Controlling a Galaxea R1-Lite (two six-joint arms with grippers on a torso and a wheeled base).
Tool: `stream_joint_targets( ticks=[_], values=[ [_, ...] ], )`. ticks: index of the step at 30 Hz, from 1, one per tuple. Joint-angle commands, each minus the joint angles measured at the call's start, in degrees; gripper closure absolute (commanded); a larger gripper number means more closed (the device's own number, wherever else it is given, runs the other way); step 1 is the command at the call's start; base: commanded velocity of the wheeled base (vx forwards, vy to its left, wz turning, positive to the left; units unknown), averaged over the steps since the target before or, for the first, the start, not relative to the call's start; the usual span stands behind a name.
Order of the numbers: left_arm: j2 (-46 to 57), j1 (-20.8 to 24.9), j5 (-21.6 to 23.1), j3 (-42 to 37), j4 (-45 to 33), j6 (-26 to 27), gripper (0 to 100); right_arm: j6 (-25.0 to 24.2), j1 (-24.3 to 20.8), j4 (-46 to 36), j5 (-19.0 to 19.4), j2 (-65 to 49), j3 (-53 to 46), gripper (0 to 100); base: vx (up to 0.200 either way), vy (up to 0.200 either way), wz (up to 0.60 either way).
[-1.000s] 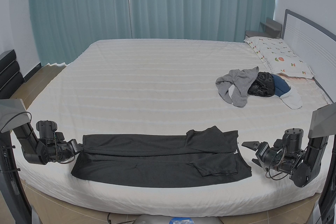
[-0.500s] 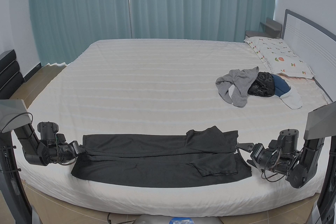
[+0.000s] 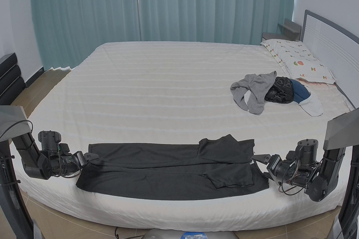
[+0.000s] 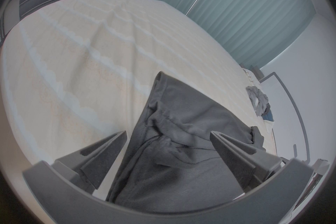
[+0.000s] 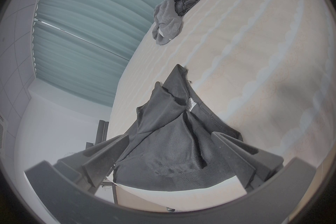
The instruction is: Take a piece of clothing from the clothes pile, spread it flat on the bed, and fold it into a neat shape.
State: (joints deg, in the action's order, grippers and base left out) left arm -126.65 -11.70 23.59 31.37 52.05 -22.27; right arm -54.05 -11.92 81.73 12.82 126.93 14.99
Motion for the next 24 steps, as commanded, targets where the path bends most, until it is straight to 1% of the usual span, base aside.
stream_joint_targets(
  ticks=[1, 2, 3, 4, 6, 17, 21, 24],
  values=[
    [1.3, 0.0, 1.0, -2.5, 2.2, 0.4, 0, 0.0, 0.0, 0.0, 0.0, 0.1, -0.1, 0, 0.0, 0.0, 0.0],
    [1.3, 0.0, 1.0, -2.5, 2.2, 0.4, 0, 0.0, 0.0, 0.0, 0.0, 0.1, -0.1, 0, 0.0, 0.0, 0.0],
    [1.0, 0.2, 1.0, -3.5, 6.1, 0.3, 0, 0.0, 0.0, 0.0, 0.0, 0.1, -0.1, 0, 0.0, 0.0, 0.0],
    [1.0, 0.2, 1.0, -4.0, 7.7, 0.4, 0, 0.0, 0.0, 0.0, 0.0, 0.1, -0.1, 0, 0.0, 0.0, 0.0],
    [1.0, 0.2, 1.1, -4.5, 8.5, 0.5, 0, 0.0, 0.0, 0.0, 0.0, 0.2, -0.1, 0, 0.0, 0.0, 0.0],
    [-1.0, 2.6, 1.3, -4.8, 8.7, 0.8, 0, 0.0, 0.1, 0.0, 0.1, 0.2, 0.0, 0, 0.0, 0.0, 0.0],
    [-3.3, 2.6, 0.9, -3.9, 8.8, 2.8, 0, 0.0, 0.1, 0.0, 0.2, 0.2, 0.0, 0, 0.0, 0.0, 0.0],
    [-4.4, 2.3, 0.8, -3.9, 9.8, 3.2, 0, 0.0, 0.1, 0.0, 0.2, 0.1, 0.0, 0, 0.0, 0.0, 0.0]
  ],
)
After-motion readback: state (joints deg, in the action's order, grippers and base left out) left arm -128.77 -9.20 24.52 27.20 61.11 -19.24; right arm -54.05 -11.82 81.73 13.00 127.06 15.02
